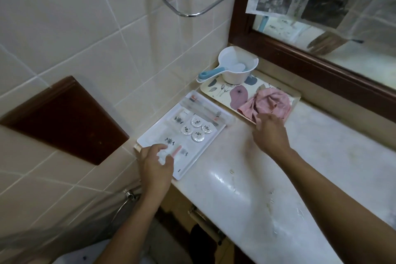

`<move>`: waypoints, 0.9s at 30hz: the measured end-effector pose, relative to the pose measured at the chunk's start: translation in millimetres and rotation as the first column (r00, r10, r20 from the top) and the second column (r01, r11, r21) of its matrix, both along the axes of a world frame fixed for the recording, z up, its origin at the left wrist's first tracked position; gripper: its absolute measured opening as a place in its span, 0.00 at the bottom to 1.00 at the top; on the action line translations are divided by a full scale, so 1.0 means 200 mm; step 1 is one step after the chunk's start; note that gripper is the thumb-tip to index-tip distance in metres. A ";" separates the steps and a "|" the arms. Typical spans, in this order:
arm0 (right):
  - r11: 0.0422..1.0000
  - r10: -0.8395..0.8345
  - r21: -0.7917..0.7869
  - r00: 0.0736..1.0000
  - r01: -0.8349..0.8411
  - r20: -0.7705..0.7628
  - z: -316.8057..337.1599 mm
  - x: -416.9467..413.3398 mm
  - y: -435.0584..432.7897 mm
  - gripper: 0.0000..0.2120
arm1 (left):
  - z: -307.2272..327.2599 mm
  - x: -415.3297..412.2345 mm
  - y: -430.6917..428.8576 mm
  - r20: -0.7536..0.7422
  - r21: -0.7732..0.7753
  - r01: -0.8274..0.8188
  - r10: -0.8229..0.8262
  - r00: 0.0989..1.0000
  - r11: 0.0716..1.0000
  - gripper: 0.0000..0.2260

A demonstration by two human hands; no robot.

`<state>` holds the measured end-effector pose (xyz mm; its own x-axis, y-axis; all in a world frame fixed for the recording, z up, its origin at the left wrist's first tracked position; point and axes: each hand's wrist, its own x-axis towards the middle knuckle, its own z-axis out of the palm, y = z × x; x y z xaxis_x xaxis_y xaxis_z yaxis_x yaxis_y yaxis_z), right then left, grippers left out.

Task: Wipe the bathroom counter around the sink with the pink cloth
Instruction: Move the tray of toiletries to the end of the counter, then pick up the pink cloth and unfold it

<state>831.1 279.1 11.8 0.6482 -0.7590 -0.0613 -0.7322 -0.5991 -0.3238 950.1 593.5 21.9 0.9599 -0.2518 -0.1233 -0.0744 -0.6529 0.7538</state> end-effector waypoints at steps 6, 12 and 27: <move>0.995 0.078 -0.038 0.937 -0.097 -0.340 -0.11 -0.08 -0.09 0.14 | 0.10 -0.03 -0.18 -0.009 -0.080 0.214 -0.215 0.976 0.974 0.08; 0.993 -0.055 0.100 0.998 0.055 0.000 0.14 -0.13 -0.18 0.13 | 0.24 -0.05 -0.41 -0.020 -0.104 0.465 -0.469 0.883 0.879 0.09; 0.997 -0.076 0.056 0.772 0.053 0.631 1.35 -0.98 -0.08 0.07 | 0.92 -0.72 -1.15 0.214 -0.089 0.941 -0.917 0.337 0.325 0.07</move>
